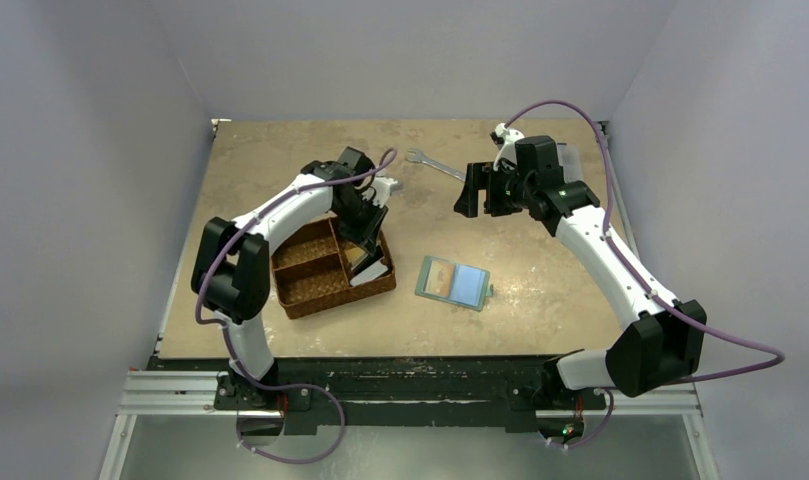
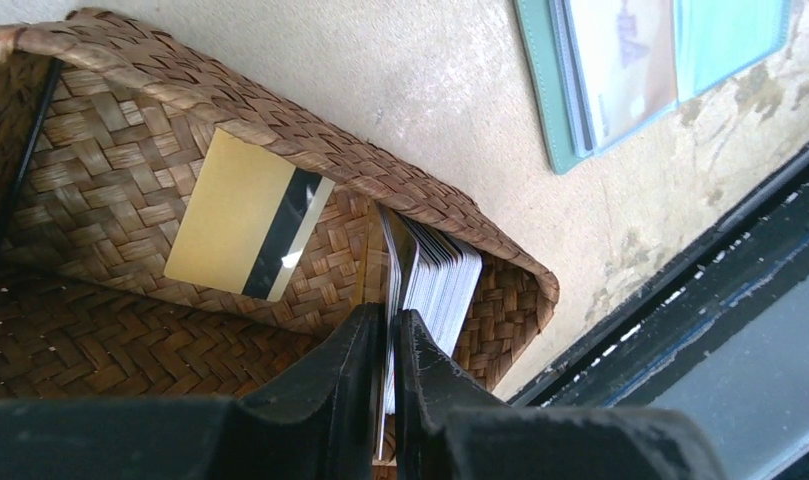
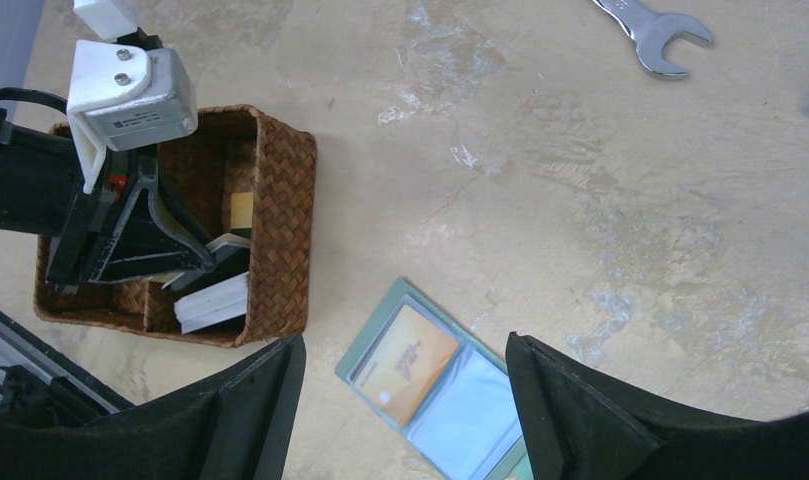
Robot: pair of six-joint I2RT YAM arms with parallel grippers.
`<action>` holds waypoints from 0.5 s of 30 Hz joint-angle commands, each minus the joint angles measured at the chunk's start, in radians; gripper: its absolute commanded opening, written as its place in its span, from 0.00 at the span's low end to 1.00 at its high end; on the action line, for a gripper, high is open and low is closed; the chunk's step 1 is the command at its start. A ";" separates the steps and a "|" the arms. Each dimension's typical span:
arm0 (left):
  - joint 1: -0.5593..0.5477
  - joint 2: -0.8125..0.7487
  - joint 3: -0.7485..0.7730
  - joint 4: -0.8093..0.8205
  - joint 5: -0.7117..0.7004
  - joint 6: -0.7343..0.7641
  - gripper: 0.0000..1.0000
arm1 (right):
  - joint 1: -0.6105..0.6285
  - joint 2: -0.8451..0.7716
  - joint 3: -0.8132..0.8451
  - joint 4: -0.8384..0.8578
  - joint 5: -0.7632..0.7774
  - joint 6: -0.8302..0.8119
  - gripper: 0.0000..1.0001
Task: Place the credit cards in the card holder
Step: Pick up the credit card from the storage box.
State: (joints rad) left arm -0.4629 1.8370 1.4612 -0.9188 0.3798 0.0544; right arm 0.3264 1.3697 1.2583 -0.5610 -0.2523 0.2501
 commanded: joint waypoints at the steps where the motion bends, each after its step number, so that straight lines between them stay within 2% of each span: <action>1: -0.037 -0.046 -0.004 0.024 -0.052 -0.036 0.03 | 0.001 -0.033 0.013 0.016 -0.011 0.002 0.82; 3: -0.046 -0.037 -0.006 0.026 -0.048 -0.039 0.01 | 0.002 -0.036 0.009 0.018 -0.013 0.003 0.82; 6: -0.048 -0.017 -0.005 0.024 -0.020 -0.039 0.08 | 0.002 -0.043 0.006 0.018 -0.013 0.003 0.82; 10: -0.048 0.012 -0.016 0.020 0.036 -0.039 0.11 | 0.002 -0.050 -0.002 0.018 -0.012 0.002 0.81; 15: -0.048 0.016 -0.043 0.040 0.108 -0.040 0.11 | 0.002 -0.056 -0.006 0.016 -0.007 0.000 0.81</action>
State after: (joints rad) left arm -0.5056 1.8450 1.4422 -0.8921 0.3790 0.0399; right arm 0.3264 1.3525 1.2541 -0.5610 -0.2527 0.2504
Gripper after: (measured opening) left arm 0.122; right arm 0.816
